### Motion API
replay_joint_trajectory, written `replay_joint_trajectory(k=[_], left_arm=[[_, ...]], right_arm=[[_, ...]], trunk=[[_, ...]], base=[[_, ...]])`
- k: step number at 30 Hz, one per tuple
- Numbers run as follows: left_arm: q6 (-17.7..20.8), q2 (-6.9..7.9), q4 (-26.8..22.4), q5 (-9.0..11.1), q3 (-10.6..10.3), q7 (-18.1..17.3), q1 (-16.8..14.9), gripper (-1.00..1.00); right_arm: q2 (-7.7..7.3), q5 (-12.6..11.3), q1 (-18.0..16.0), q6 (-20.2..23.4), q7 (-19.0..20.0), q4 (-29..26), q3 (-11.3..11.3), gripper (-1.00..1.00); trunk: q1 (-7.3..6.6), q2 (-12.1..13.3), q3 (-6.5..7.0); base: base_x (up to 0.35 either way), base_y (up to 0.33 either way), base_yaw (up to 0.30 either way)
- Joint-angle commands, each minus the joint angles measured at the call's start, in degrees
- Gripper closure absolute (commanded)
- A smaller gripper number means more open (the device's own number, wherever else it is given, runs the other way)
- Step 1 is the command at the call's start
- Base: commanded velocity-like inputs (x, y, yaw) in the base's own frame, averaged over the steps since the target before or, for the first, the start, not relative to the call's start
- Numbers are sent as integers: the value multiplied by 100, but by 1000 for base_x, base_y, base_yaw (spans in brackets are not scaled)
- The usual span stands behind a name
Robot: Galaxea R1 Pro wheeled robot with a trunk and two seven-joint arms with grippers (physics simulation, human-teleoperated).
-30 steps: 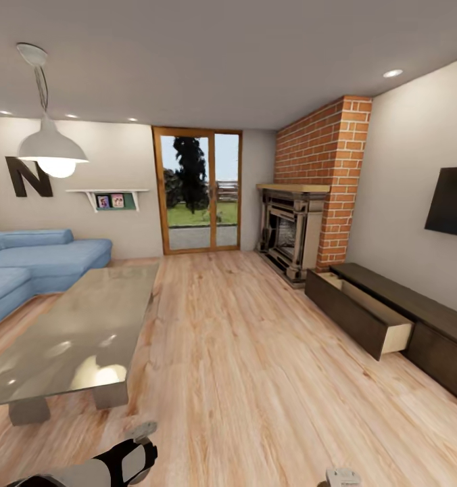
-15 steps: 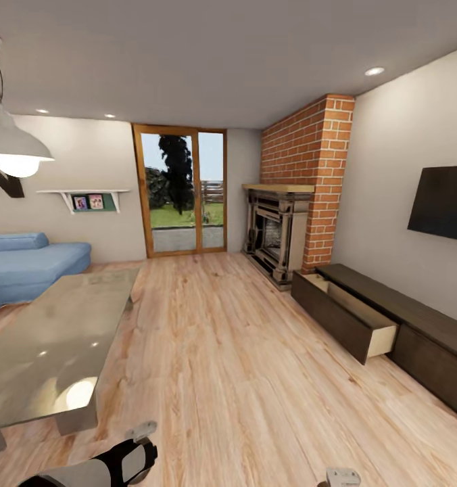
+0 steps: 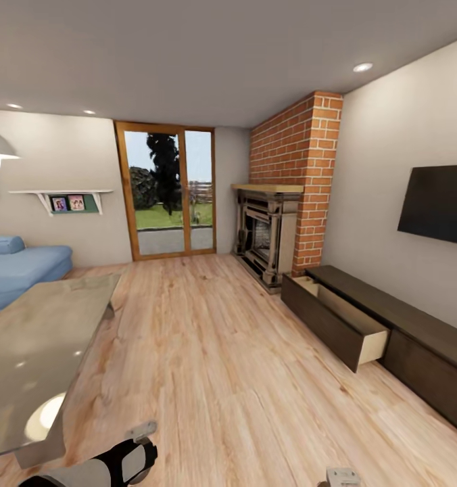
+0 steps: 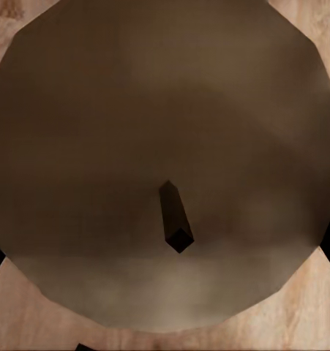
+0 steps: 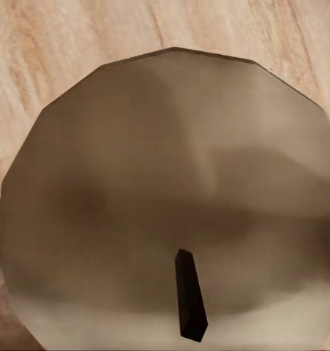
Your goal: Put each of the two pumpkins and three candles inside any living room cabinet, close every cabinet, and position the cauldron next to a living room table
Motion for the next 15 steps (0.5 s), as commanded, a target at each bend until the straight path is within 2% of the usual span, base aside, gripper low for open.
replay_joint_trajectory(k=[1, 15], left_arm=[[16, -3, 7, 27, -63, 10, -8, 100], [16, -3, 7, 27, -63, 10, -6, 100]], right_arm=[[-3, -50, -2, 40, -25, -21, 52, 100], [-3, -48, -1, 41, -27, 20, 52, 100]], trunk=[[3, -4, -7], [3, -4, -7]], base=[[312, -85, 0], [326, -7, 0]])
